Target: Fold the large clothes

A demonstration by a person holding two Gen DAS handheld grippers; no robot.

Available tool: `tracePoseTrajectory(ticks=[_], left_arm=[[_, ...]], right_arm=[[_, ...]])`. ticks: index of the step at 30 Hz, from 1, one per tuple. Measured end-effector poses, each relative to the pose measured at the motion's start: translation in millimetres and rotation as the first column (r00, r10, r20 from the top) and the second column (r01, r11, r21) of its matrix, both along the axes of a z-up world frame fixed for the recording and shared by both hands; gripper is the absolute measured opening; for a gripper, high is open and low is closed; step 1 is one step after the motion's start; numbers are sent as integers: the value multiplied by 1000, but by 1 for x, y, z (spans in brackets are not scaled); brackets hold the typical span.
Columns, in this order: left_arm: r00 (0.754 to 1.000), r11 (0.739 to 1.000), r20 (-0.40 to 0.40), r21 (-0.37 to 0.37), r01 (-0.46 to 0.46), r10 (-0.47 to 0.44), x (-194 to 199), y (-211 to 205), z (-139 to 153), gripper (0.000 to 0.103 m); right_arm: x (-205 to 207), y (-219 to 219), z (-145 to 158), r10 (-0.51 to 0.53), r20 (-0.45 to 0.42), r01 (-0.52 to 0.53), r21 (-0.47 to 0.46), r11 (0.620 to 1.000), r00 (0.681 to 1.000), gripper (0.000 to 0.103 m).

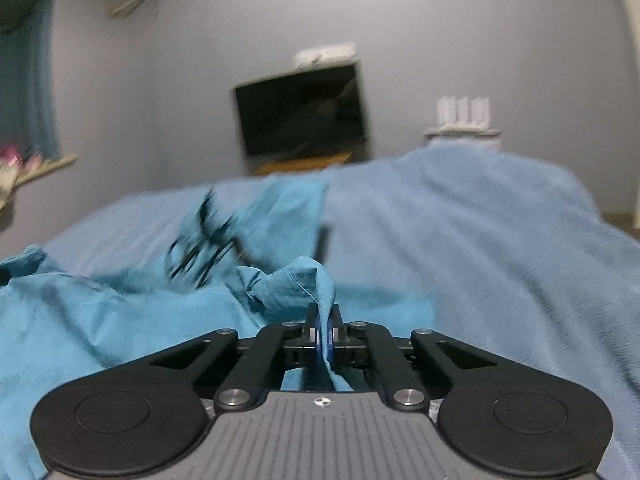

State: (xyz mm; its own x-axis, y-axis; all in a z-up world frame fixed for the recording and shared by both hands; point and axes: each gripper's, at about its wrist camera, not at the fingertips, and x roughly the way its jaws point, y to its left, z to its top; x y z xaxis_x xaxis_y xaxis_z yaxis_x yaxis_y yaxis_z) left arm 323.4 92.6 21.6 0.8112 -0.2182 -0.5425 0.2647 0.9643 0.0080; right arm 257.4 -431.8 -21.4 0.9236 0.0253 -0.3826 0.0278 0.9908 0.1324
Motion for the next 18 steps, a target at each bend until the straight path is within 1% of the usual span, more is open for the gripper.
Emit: tracePoseTrajectory(ticks=[2,5,8,10,12,14,15,16,17,18], left_arm=[[1000,999,25,47,-11,10,15,-12,-5,11],[999,995,25,90,-48,46,35,-25,-21,11],[996,989,15,121,-87,85,48,-39,-38,11],[994,985,33,129,-111,108,54,-46,-44,11],[990,984,45,116,-135,131,59,-47,-47,11],[988,982,26,111,-155,153,65,-48,-51,12],[987,980,14,123,-158,157,69,-49,-55,12],[988,977,-8,150,-154,157,74,-53,-62,14],[987,972,-37,184,-146,155,79,-57,-70,20],[986,966,-58,216,-142,158,82,-61,-75,22]], right_arm=[[1,-11,2,-51,36,49,42,998,998,4],[5,-20,-2,-114,58,109,85,990,992,4],[13,-19,-12,-137,50,134,66,989,989,4],[19,-21,-18,-146,38,143,72,987,988,4],[24,-24,-20,-153,44,148,96,984,987,4],[26,-25,-23,-157,52,151,117,982,986,4],[29,-27,-26,-157,41,151,121,981,987,4],[34,-27,-29,-158,23,154,125,980,987,4],[39,-28,-34,-163,-8,163,127,978,987,5],[44,-29,-41,-174,-48,179,119,977,984,10]])
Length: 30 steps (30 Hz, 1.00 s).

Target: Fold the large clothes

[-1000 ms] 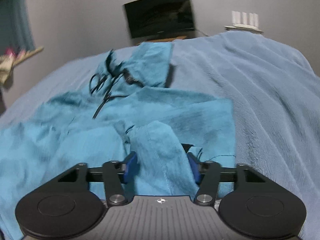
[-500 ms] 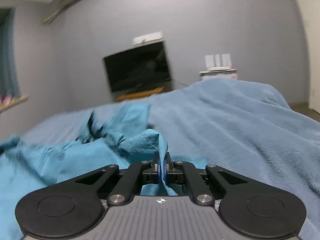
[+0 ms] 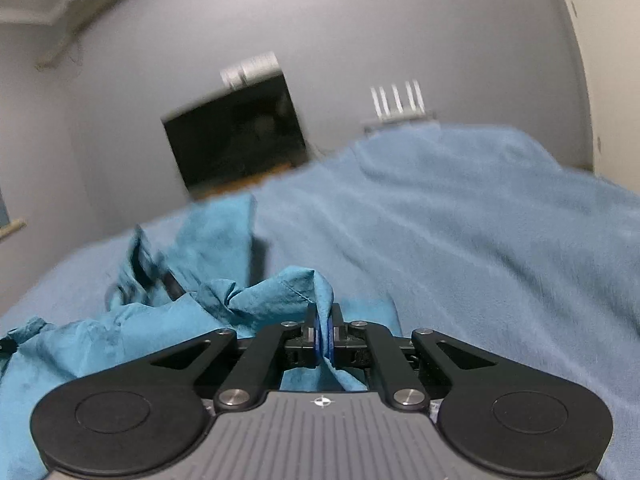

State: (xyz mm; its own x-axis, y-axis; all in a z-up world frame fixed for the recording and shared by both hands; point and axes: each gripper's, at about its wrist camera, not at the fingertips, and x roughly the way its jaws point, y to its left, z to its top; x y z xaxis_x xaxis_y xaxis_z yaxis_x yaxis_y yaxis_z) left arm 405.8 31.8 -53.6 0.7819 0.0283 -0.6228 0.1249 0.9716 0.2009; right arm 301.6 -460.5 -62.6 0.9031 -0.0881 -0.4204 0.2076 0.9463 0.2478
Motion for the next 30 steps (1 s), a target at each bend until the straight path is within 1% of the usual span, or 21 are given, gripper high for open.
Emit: tracePoseTrajectory(ticks=[1,2,3,4,5,6,7,9,11,12,13,15,17,19,20,21,22,24,27,29,30], left_arm=[[1000,1000,-22,25,-6,6,2,-3,-5,28],[999,999,-38,45,-25,27,2,-4,-9,41],[997,997,-43,58,-59,62,3,-5,-9,48],[994,994,-42,56,-95,97,2,-3,-7,63],[991,990,-36,45,-131,132,-1,-2,-3,67],[986,986,-17,34,-165,166,-6,1,2,67],[982,981,14,24,-191,191,-14,0,10,67],[978,983,99,10,-185,183,-37,-8,25,71],[984,994,144,-3,-110,109,-59,-21,33,93],[988,999,147,-15,-45,47,-70,-30,33,95],[992,1000,128,-18,16,-13,-78,-38,30,95],[993,995,60,8,99,-100,-86,-54,20,95],[989,987,-4,63,147,-147,-94,-66,2,95],[987,976,-50,147,161,-155,-105,-71,-17,95],[988,972,-68,183,149,-139,-111,-69,-26,95],[990,972,-74,196,131,-118,-118,-65,-32,95],[992,976,-78,183,116,-103,-124,-60,-34,95],[995,990,-91,125,61,-50,-137,-41,-34,95],[994,997,-104,64,-35,41,-151,-7,-26,98],[991,994,-94,56,-91,96,-159,11,-20,98],[988,990,-80,70,-125,131,-166,18,-17,98]], right_arm=[[1,-1,-5,-9,-28,9,-10,1000,1000,16],[4,1,-9,-23,-59,21,-34,999,998,29],[6,2,-13,-40,-82,35,-58,998,996,42],[5,3,-15,-56,-81,50,-66,997,995,45],[2,2,-13,-66,-66,62,-64,996,996,48],[-1,2,-9,-76,-42,73,-63,995,996,53],[-4,5,-4,-83,-7,82,-67,994,997,56],[-11,13,4,-70,68,75,-82,994,995,61],[-15,26,9,3,115,8,-95,995,993,63],[-16,36,9,71,118,-60,-97,993,990,62],[-14,46,7,132,106,-122,-102,987,985,62],[-10,69,-1,224,45,-215,-156,964,973,62],[-4,87,-12,276,-28,-276,-206,939,961,60],[2,95,-22,262,-107,-280,-225,933,959,59],[5,92,-28,233,-141,-260,-222,940,962,57],[8,87,-32,207,-154,-236,-203,950,966,57],[8,83,-32,192,-155,-220,-188,957,969,57],[10,71,-35,125,-151,-150,-165,975,981,56],[4,46,-37,41,-119,-51,-82,995,992,55],[-4,36,-37,3,-96,-8,-45,999,995,55],[-8,31,-36,-10,-82,8,-24,1000,997,55]])
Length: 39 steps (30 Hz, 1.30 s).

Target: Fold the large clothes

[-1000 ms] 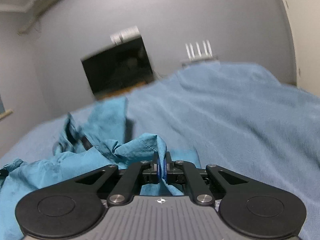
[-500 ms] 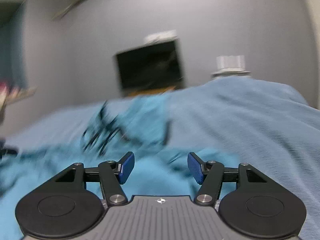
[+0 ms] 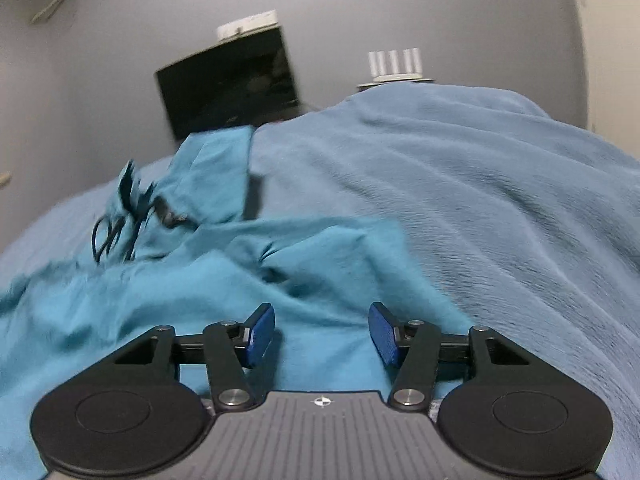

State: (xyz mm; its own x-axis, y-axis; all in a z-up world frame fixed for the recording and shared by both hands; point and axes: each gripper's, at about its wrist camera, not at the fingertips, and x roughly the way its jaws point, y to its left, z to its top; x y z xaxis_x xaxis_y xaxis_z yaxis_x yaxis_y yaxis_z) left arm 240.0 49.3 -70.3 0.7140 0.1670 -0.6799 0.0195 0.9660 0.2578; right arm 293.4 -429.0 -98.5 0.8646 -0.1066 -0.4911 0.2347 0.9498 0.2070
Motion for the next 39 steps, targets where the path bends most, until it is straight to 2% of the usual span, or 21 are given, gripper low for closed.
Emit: tracePoseTrajectory(ticks=[2,3,7,9,11,14,17,18,20,21,22,24,27,28,31,36,39], left_arm=[[998,997,33,42,-58,56,-10,9,5,98],[997,997,45,37,-70,68,-17,13,9,98],[992,996,101,-61,-64,70,-36,18,34,98],[993,989,99,-138,-56,70,-42,16,47,98],[996,963,52,-262,-60,76,-50,15,55,98],[995,892,-49,-440,-102,89,-59,16,55,98],[985,818,-135,-550,-166,109,-66,21,43,98],[982,801,-150,-571,-181,115,-68,23,40,98],[976,782,-171,-587,-212,136,-70,29,31,98],[973,771,-177,-595,-226,148,-71,33,27,98],[970,748,-185,-618,-240,158,-71,38,22,98],[963,700,-196,-662,-268,183,-70,49,11,98],[954,675,-179,-676,-296,239,-65,61,3,98],[953,665,-172,-684,-299,250,-64,65,1,98],[943,626,-171,-711,-318,285,-57,77,-7,98],[920,569,-213,-733,-372,328,-45,93,-23,98],[914,555,-237,-735,-390,329,-36,96,-33,98]], right_arm=[[-10,-8,5,-41,25,40,44,998,999,60],[-15,-12,9,-67,36,65,66,996,997,62],[-55,-38,32,-193,88,168,233,958,977,74],[-78,-47,42,-246,99,206,302,931,964,82],[-102,-50,50,-264,87,221,336,915,961,85],[-134,-46,60,-240,58,203,366,908,969,87],[-167,-38,66,-205,26,181,367,912,979,91],[-178,-36,65,-208,-3,196,355,914,978,91],[-196,-37,62,-256,-76,266,349,899,964,91],[-204,-41,59,-289,-117,311,371,875,950,91],[-210,-45,58,-315,-150,349,393,851,937,91],[-220,-56,49,-364,-224,427,444,787,904,92],[-222,-66,26,-360,-358,504,523,687,862,91],[-222,-64,21,-345,-381,508,530,679,858,91],[-216,-53,15,-315,-386,489,538,686,867,91],[-199,-48,-10,-247,-372,440,642,628,895,76],[-188,-51,-22,-269,-401,479,646,595,876,72]])
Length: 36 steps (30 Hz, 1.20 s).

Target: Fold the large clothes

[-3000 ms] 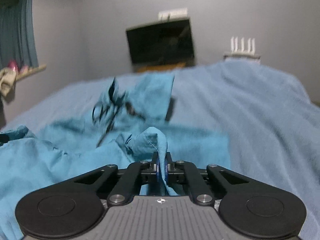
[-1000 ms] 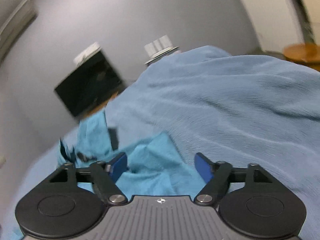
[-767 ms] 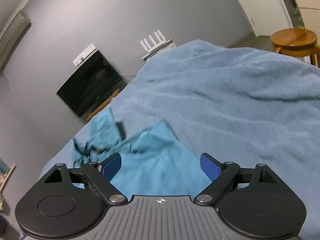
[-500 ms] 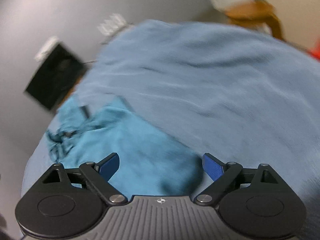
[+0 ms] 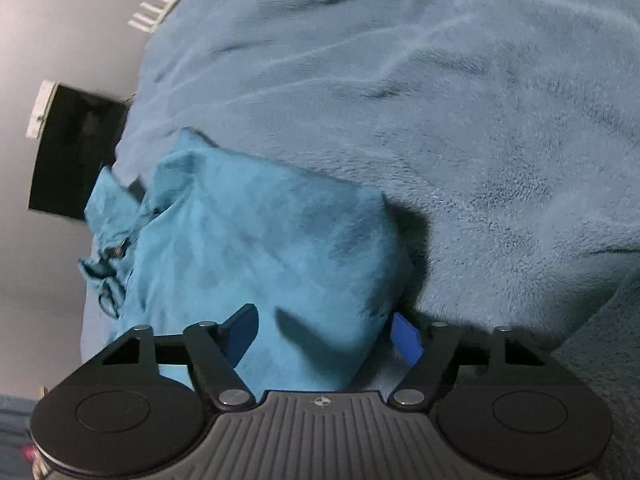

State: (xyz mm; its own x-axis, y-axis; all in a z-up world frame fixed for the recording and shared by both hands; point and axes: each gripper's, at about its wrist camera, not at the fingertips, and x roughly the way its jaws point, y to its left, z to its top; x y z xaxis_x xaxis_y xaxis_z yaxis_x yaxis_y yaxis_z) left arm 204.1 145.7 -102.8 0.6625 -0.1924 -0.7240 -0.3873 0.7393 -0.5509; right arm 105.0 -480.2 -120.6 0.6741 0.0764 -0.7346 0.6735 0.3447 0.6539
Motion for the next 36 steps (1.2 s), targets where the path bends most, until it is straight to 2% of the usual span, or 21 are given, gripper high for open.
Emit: tracePoseTrajectory(ticks=[3,4,5,6,9,12,14,17,19,22,26,28,29,30,31,32,33,34,35,36], left_arm=[[1000,1000,-3,-16,-18,18,8,4,-7,97],[1000,1000,6,-16,-21,21,9,5,-8,92],[1000,1000,19,-4,-21,21,9,5,-7,80],[999,1000,28,8,-19,19,8,5,-6,74],[998,999,66,36,-9,7,5,2,1,42],[994,999,106,32,-18,14,-1,2,8,21],[993,1000,122,26,-7,4,-5,0,15,14],[991,999,131,45,30,-36,-14,-6,27,13],[989,996,132,69,64,-73,-22,-11,40,12],[983,985,120,120,124,-139,-37,-16,60,12],[975,960,47,192,205,-218,-53,-20,72,13],[976,961,-19,170,216,-216,-51,-18,67,18],[977,963,-31,165,212,-210,-49,-17,66,24],[980,965,-31,171,199,-197,-49,-17,68,32],[984,965,-26,190,179,-178,-49,-15,71,36],[988,963,-19,224,151,-151,-51,-15,76,46],[994,957,-3,270,110,-114,-54,-15,82,57],[996,949,19,307,74,-84,-60,-13,87,62],[997,938,52,344,31,-52,-66,-11,93,67],[996,932,84,363,4,-37,-69,-8,98,68]], right_arm=[[10,-1,-11,-30,-3,30,26,999,1000,65],[13,-1,-13,-38,16,37,21,999,999,62],[15,1,-12,-42,37,42,7,999,998,55],[15,5,-9,-35,57,36,-19,999,998,45],[12,12,6,4,117,8,-102,995,993,27],[8,18,19,21,195,10,-155,988,980,17],[-1,18,28,35,243,10,-181,983,969,13],[-6,22,46,50,299,26,-246,969,953,9],[-16,17,54,39,312,41,-247,968,949,9],[-28,10,68,27,300,49,-244,968,954,9],[-38,9,88,69,252,8,-296,955,965,9],[-34,3,90,68,188,-14,-274,962,980,18],[-31,-2,87,37,151,1,-248,969,988,26],[-29,-8,83,5,118,22,-227,974,993,40],[-26,-12,81,-29,107,52,-218,975,994,46],[-26,-14,82,-71,123,98,-225,969,990,58],[-27,-15,87,-107,135,140,-269,953,985,73],[-28,-14,94,-135,141,175,-326,929,981,79],[-28,-12,99,-148,155,196,-370,908,977,82],[-27,-10,104,-137,173,197,-400,895,975,82]])
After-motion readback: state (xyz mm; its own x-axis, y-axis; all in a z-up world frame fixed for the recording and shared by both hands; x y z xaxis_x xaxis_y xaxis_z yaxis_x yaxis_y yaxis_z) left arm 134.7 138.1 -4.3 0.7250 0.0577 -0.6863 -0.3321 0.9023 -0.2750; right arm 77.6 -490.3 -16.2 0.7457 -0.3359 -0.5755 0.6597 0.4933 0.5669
